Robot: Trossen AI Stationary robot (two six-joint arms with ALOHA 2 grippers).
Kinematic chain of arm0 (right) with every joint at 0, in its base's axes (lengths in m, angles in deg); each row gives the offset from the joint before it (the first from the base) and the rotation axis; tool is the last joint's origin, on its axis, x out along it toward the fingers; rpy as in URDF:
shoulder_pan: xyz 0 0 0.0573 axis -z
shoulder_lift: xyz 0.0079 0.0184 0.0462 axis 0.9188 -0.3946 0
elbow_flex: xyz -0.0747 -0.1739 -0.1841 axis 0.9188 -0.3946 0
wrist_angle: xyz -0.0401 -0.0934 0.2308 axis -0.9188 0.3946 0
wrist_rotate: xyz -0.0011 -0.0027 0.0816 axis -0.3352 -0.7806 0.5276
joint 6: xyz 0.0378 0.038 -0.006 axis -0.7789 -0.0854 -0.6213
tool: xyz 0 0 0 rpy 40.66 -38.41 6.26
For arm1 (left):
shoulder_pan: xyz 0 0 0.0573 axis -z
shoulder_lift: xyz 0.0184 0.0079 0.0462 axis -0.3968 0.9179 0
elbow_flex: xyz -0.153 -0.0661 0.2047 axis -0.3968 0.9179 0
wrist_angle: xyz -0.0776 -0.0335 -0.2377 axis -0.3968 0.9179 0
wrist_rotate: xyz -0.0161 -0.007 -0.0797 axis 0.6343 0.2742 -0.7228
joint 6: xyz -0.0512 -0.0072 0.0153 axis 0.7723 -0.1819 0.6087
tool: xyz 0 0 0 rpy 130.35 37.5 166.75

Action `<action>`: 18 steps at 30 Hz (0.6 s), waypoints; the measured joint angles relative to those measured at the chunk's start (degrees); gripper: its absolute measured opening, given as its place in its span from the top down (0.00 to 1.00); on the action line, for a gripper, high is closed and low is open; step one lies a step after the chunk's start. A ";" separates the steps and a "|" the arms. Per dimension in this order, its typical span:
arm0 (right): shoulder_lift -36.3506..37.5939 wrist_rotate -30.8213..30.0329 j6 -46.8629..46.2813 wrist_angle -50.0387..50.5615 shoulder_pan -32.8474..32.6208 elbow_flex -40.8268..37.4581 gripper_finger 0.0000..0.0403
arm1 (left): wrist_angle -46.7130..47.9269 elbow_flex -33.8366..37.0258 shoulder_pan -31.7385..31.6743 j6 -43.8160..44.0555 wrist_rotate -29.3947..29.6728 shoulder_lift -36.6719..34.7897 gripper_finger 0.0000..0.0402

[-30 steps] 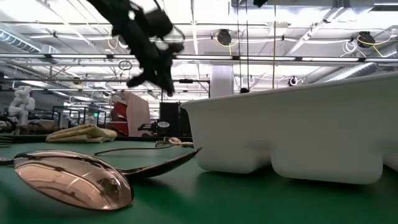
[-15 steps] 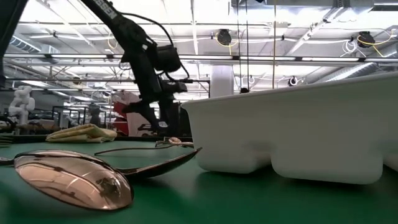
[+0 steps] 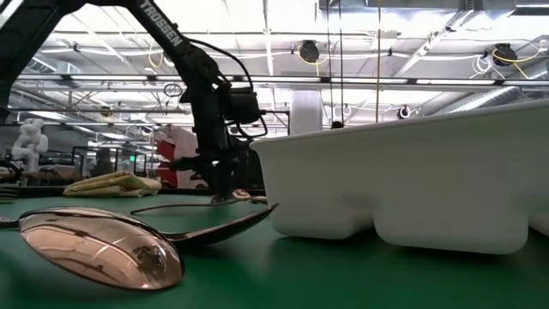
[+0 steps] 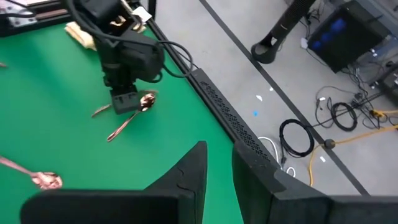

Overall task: Sort silverware
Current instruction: Put the gold fork into the white cutlery tray

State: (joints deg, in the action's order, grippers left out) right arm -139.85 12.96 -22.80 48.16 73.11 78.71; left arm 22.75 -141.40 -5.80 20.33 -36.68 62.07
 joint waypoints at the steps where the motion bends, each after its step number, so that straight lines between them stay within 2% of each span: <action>1: 0.14 0.02 0.02 0.00 -0.34 0.00 0.84 | 0.21 -0.20 0.06 -0.53 0.46 -0.45 0.95; 5: 1.20 -0.11 -0.43 -0.01 -1.46 0.00 0.84 | 2.99 -2.05 0.32 -1.38 2.07 -2.07 0.98; 8: 3.34 -0.13 -1.35 0.00 -2.80 0.00 0.84 | 6.54 -3.73 0.80 -3.33 0.73 -4.42 0.99; 11: 6.83 0.23 -3.60 0.00 -4.91 0.00 0.84 | 4.95 -4.80 2.66 -4.03 -2.25 -10.19 0.99; 18: 15.11 -1.51 -10.64 0.00 -9.47 0.04 0.84 | -2.92 -5.55 8.19 -0.54 -4.37 -22.77 1.00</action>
State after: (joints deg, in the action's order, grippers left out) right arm -124.74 11.45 -33.44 48.16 63.64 78.76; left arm 19.83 -146.95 2.39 19.79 -41.04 39.31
